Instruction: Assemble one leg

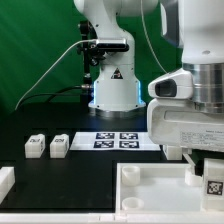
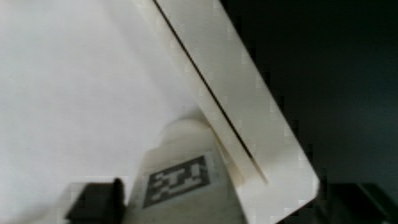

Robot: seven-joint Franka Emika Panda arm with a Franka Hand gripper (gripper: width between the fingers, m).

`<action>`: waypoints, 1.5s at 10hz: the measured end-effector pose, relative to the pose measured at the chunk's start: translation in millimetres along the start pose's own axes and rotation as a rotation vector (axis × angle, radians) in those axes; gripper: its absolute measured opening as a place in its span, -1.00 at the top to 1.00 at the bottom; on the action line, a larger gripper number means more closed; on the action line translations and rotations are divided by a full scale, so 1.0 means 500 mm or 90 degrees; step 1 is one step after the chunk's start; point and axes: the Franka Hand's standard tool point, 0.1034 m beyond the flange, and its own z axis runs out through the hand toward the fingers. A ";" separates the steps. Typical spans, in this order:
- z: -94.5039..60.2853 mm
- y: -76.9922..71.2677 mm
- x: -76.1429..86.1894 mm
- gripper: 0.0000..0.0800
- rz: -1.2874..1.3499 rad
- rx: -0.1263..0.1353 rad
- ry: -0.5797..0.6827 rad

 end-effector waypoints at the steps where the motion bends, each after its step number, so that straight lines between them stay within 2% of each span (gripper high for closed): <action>1: 0.002 0.007 -0.001 0.00 0.074 -0.005 -0.005; 2: 0.002 0.004 -0.003 0.27 0.142 -0.002 -0.006; 6: 0.002 -0.001 -0.005 0.27 0.360 0.004 -0.013; 7: -0.001 -0.006 0.004 0.27 0.476 0.017 -0.024; 8: -0.003 -0.013 0.012 0.27 0.595 0.040 -0.031; 9: -0.001 -0.016 0.014 0.27 0.688 0.052 -0.035; 11: 0.002 -0.021 0.016 0.26 0.829 0.065 -0.033; 15: 0.003 -0.022 0.011 0.25 0.818 0.068 -0.017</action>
Offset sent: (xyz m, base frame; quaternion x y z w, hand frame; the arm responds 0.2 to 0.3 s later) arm 0.0000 0.0000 0.0000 0.0000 0.0000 0.2667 0.9638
